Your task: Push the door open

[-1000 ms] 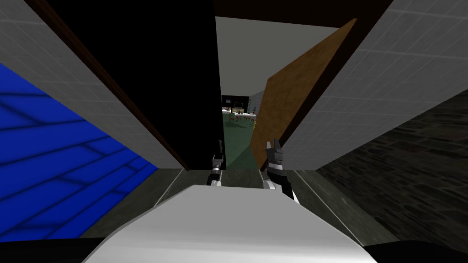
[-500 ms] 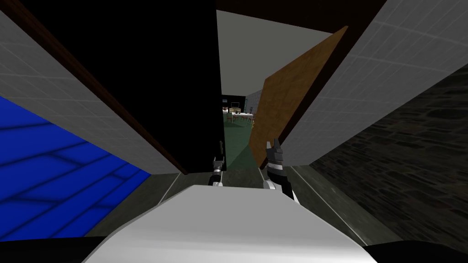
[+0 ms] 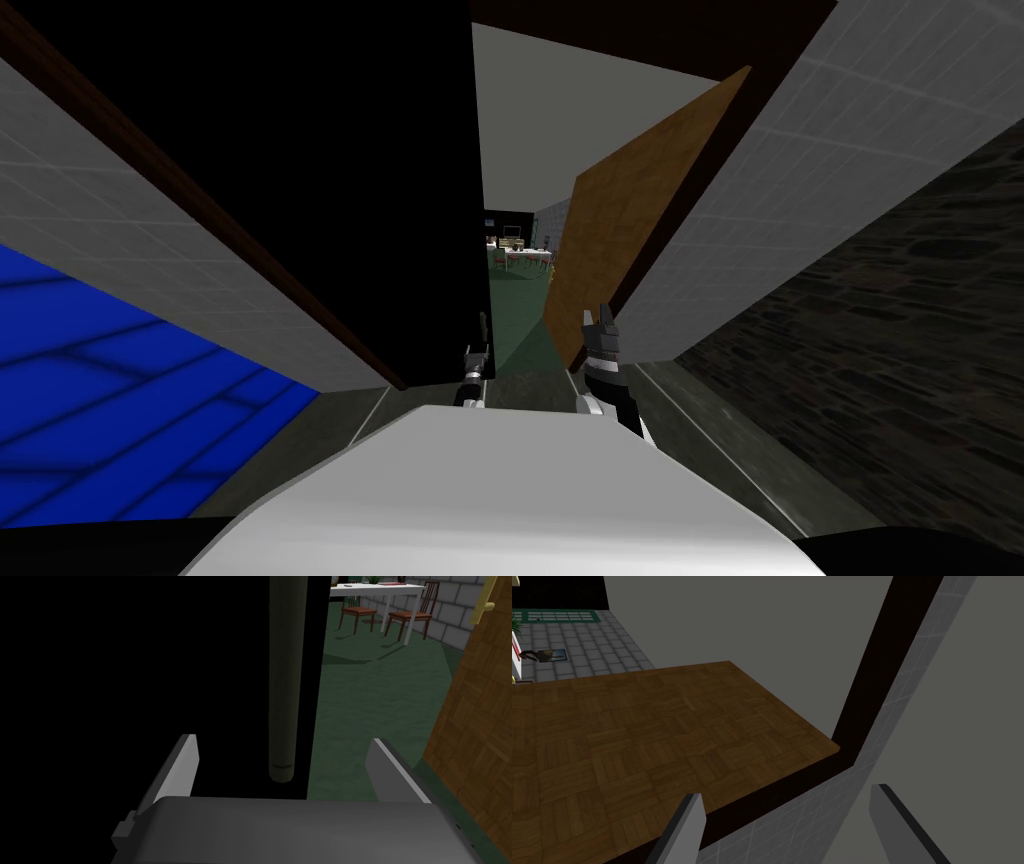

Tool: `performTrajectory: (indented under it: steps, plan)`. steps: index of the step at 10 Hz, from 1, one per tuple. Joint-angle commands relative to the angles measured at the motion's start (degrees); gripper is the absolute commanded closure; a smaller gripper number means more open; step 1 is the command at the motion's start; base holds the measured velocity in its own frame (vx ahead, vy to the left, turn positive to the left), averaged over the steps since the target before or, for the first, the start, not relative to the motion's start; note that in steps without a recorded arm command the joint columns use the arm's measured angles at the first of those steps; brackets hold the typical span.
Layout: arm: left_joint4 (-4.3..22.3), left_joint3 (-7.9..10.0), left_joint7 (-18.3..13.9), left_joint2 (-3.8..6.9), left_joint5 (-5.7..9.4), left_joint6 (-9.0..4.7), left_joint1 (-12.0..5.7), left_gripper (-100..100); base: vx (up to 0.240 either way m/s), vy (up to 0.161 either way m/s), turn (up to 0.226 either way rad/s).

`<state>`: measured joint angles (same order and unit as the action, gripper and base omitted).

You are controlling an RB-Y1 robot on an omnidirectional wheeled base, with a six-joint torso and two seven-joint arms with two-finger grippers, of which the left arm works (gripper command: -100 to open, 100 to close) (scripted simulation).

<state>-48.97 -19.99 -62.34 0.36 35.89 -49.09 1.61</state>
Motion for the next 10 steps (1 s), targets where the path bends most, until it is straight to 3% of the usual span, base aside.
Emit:
performTrajectory:
  steps: [1, 4, 7, 8, 9, 10]
  plan:
    - [0.1, 0.19, -0.2, 1.0, 0.12, 0.07, -0.17, -100, 0.181, 0.021, -0.013]
    - [0.4, 0.49, -0.5, 1.35, 0.31, -0.06, -0.4, -100, 0.199, 0.02, -0.025]
    - [0.7, 0.77, -0.8, -0.26, 0.48, -0.17, -0.61, -100, 0.172, 0.011, -0.019]
    - [0.6, 0.75, -0.8, 0.12, 0.47, -0.06, -0.6, -100, 0.074, 0.02, -0.004]
    - [0.6, 0.75, -0.8, 0.12, 0.47, -0.06, -0.6, 100, -0.01, -0.006, 0.004]
    - [0.6, 0.75, -0.8, 0.12, 0.47, -0.06, -0.6, 100, -0.024, -0.016, -0.027]
